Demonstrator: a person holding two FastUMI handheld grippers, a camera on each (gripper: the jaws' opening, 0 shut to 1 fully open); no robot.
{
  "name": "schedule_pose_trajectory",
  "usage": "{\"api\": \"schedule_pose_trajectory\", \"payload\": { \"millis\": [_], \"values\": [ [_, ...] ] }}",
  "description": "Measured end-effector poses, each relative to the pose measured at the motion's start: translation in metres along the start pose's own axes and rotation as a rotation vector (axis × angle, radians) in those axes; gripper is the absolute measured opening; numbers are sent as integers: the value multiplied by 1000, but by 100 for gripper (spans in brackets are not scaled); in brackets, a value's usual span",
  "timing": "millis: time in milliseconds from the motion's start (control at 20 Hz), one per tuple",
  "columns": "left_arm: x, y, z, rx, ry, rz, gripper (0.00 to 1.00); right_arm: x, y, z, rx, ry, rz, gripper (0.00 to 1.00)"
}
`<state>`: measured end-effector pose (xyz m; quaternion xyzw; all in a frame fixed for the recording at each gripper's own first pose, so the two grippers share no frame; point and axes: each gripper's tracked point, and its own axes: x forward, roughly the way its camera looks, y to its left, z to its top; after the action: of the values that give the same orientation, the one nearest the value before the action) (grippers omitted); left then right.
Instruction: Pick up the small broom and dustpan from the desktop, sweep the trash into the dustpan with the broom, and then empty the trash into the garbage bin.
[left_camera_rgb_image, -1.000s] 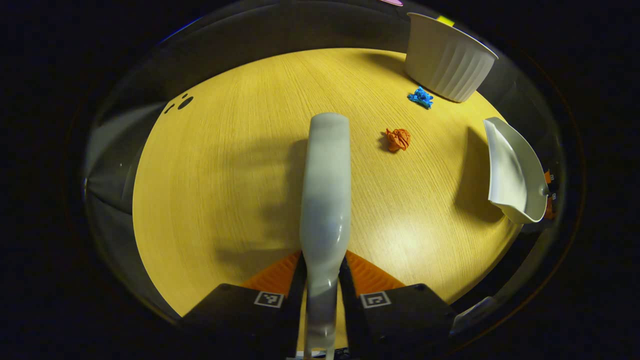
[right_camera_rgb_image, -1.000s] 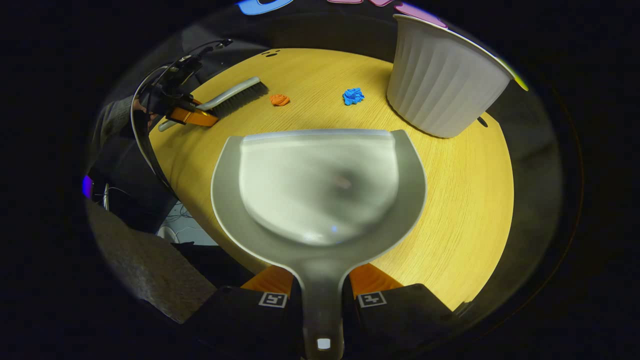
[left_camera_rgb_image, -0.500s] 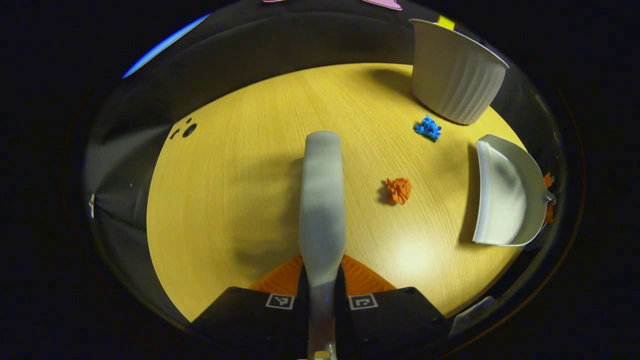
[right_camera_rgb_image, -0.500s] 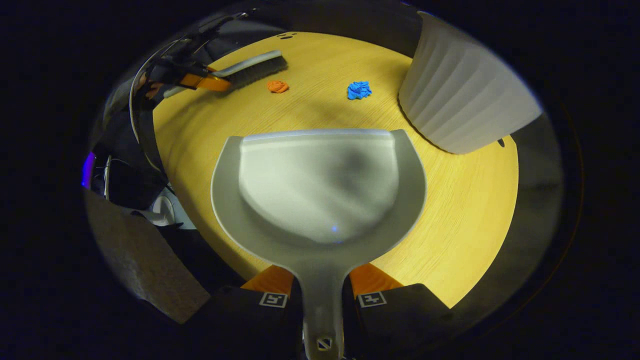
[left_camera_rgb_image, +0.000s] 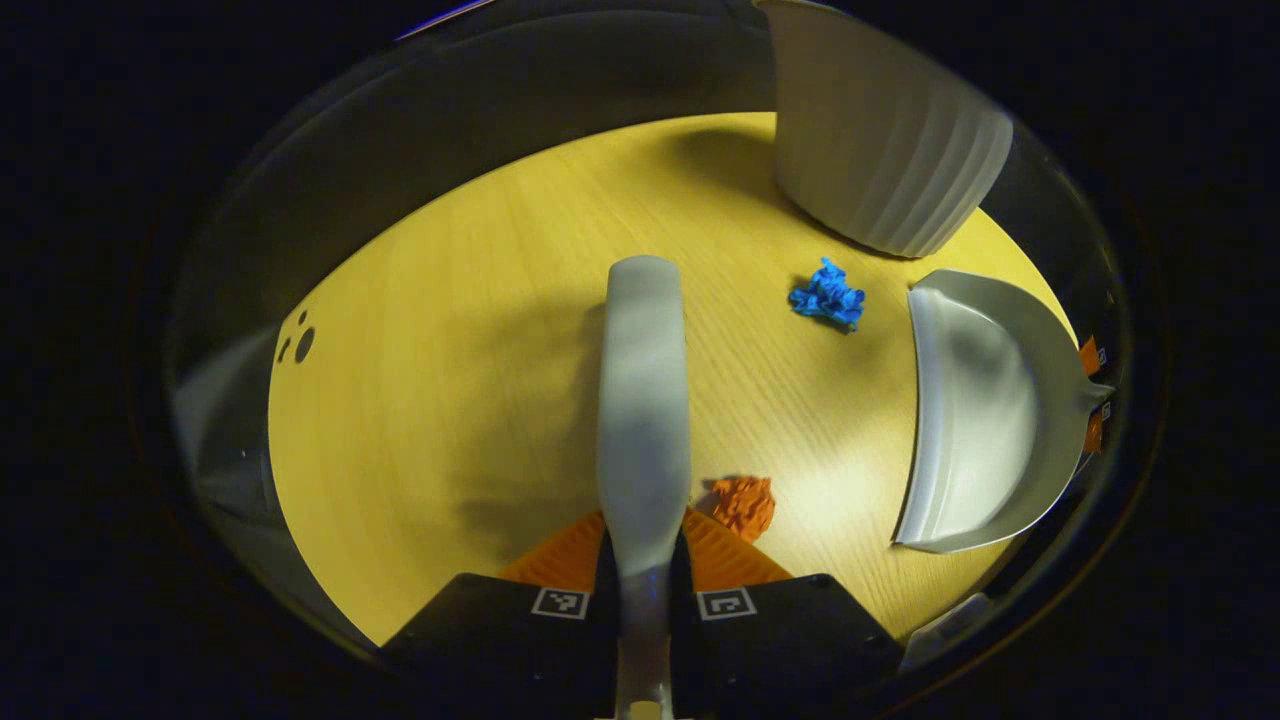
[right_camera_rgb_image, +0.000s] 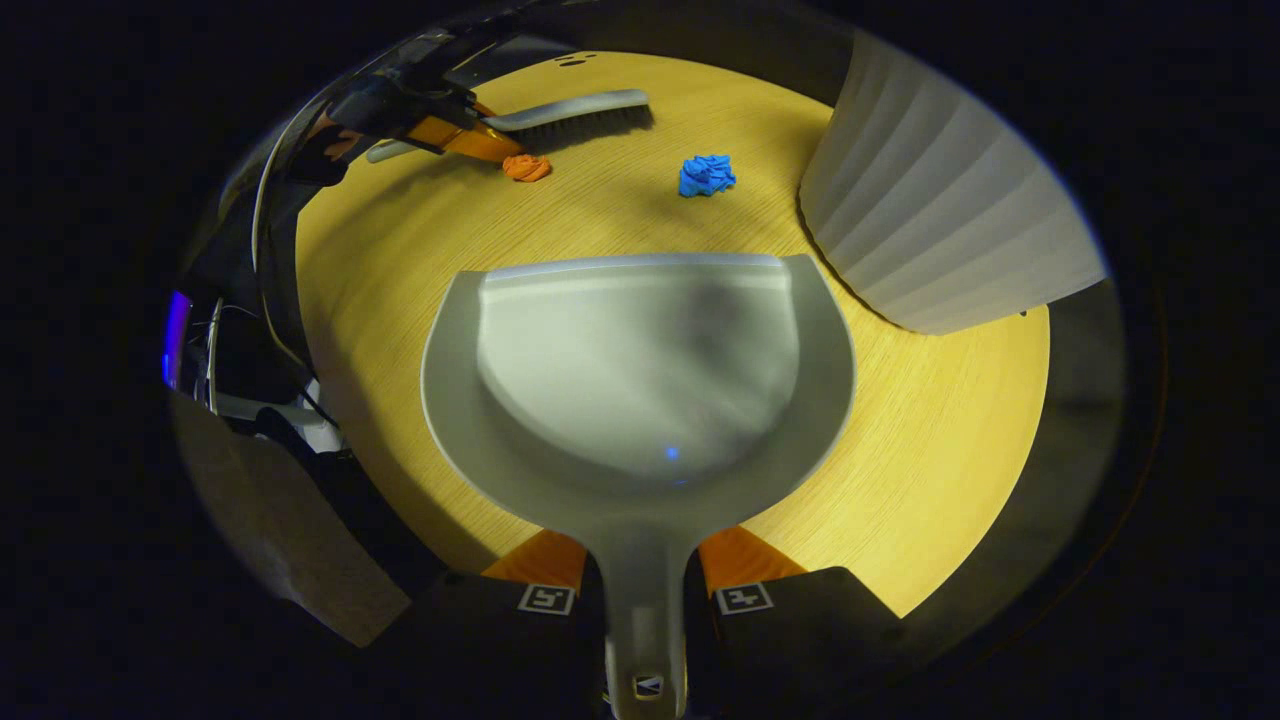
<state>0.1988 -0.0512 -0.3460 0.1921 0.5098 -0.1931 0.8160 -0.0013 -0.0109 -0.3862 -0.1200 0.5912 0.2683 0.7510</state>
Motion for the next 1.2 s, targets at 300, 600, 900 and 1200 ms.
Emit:
{"api": "schedule_pose_trajectory", "payload": {
  "millis": [300, 600, 900, 1200],
  "values": [
    [9, -31, 35, 286, 9, -103, 25, -1, -2, -3, -24, 2, 5, 36],
    [-7, -98, 24, 213, 29, -300, 25, -2, 1, 0, -20, -9, 2, 36],
    [-33, -35, 6, 59, -3, -113, 25, -1, 1, -1, -20, -11, -1, 36],
    [-34, -22, -47, -102, 57, -56, 25, -1, 1, -1, -23, -5, -4, 36]
  ]
}}
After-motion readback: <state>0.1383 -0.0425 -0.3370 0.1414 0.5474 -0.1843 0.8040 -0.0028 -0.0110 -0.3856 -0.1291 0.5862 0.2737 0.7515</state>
